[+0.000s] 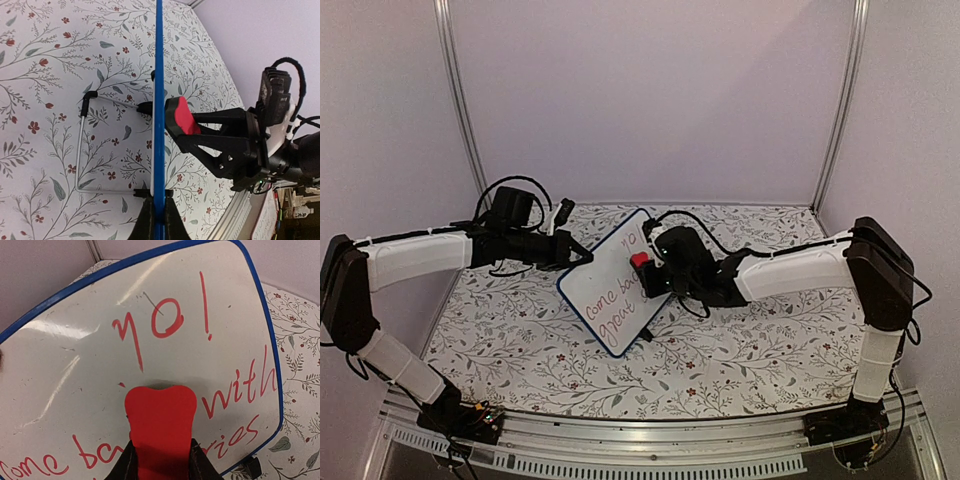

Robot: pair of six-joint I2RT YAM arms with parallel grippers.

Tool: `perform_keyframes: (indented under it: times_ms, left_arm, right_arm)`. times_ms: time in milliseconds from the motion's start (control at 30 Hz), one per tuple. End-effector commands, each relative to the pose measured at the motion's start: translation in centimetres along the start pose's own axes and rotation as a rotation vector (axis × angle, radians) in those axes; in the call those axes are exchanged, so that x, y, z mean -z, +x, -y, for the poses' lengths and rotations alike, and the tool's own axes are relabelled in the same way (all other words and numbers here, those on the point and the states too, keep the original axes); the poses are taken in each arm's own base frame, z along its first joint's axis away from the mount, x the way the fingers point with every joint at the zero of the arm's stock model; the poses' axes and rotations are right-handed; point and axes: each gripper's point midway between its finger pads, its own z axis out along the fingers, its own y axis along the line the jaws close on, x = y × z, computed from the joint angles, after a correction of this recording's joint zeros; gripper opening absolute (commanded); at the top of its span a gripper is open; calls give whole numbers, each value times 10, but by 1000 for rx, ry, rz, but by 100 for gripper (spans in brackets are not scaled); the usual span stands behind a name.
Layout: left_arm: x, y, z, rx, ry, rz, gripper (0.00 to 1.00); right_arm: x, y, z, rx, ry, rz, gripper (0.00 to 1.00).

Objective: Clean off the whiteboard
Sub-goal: Erase the whiteboard on the whiteboard stand.

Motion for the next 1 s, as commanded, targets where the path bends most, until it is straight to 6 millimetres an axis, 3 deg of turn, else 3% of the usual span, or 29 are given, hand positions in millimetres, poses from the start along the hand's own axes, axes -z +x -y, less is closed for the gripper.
perform_keyframes:
  times_ms: [0,233,633,967]
  left_arm:
    - [8,-9,29,-71,89,33,0]
    - [8,-9,29,-72,90,33,0]
    - [8,-9,29,-70,91,32,0]
    - [7,-8,28,-68,89,29,0]
  right_arm:
    - [2,-27,-34,11,-103,53,22]
    - [-1,-28,-46,43,-121,52,22]
    - [8,24,-16,34,-50,-37,22]
    - [4,-3,-23,24,-48,15,22]
